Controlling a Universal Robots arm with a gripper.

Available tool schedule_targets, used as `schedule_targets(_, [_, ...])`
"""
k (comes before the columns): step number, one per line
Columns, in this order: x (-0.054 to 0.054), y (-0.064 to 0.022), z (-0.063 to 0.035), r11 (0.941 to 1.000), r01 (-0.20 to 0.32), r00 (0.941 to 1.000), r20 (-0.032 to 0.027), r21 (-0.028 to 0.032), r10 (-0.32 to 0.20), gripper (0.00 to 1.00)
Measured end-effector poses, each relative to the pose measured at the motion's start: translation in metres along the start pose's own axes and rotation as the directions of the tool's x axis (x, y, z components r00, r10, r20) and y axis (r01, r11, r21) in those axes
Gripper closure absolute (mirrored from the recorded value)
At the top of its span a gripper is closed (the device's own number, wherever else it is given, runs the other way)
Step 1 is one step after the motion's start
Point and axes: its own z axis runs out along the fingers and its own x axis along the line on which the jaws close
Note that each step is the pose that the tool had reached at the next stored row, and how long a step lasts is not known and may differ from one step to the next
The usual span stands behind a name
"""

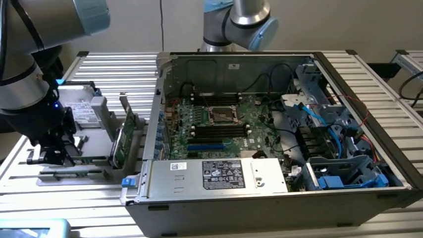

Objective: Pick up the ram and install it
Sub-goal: 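Pick up the ram and move it above insertion slot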

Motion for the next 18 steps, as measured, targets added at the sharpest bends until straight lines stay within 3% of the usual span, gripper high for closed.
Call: schedule_targets(18, [0.007,-0.0020,0.0329,1.0000,0.000,1.0000,0.0023,0.0001,0.000,0.64])
